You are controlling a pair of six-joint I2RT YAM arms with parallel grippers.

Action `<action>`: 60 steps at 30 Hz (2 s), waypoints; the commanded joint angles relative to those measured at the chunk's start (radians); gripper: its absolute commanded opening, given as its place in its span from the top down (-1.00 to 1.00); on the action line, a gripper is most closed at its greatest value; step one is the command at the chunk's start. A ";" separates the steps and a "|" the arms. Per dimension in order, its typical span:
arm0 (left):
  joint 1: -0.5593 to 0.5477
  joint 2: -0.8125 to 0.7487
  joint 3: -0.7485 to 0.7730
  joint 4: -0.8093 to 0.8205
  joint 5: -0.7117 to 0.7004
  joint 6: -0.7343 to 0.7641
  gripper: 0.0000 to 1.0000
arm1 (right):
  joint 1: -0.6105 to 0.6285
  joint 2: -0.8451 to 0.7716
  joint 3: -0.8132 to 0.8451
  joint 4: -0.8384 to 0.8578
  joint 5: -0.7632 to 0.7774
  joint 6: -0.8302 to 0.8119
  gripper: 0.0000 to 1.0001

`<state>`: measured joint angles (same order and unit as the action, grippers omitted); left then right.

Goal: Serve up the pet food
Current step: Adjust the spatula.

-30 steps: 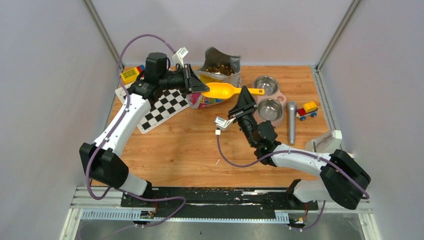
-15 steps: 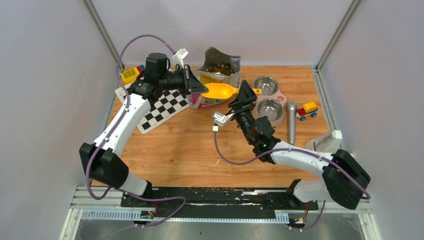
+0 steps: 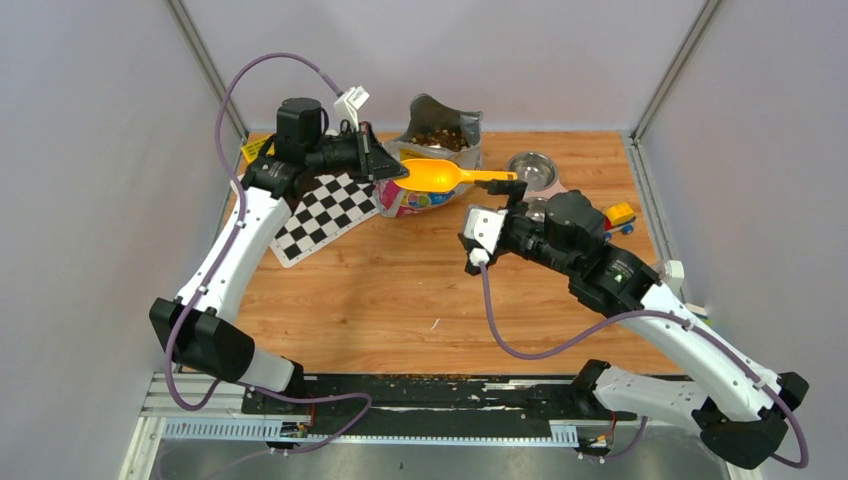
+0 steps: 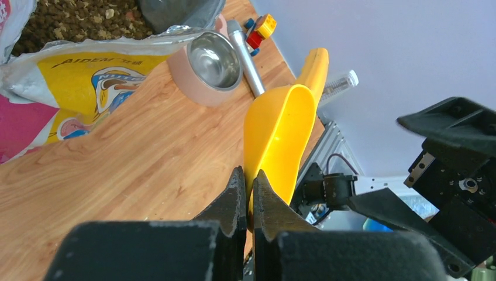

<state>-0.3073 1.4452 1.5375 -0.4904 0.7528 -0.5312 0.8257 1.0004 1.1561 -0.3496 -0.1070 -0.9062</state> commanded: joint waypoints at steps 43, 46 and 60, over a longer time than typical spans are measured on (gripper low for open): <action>0.015 -0.010 0.038 -0.030 0.498 0.131 1.00 | -0.183 -0.031 0.060 -0.221 -0.371 0.107 -0.39; 0.016 -0.018 0.028 -0.008 0.502 0.115 1.00 | -0.192 -0.030 0.048 -0.206 -0.375 0.112 -0.30; 0.017 -0.041 -0.008 0.050 0.505 0.077 1.00 | -0.198 -0.003 0.017 -0.133 -0.307 0.133 0.74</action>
<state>-0.2916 1.4528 1.5291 -0.5026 1.1915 -0.4118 0.6312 0.9813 1.1900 -0.5224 -0.4236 -0.7853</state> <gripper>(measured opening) 0.024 0.268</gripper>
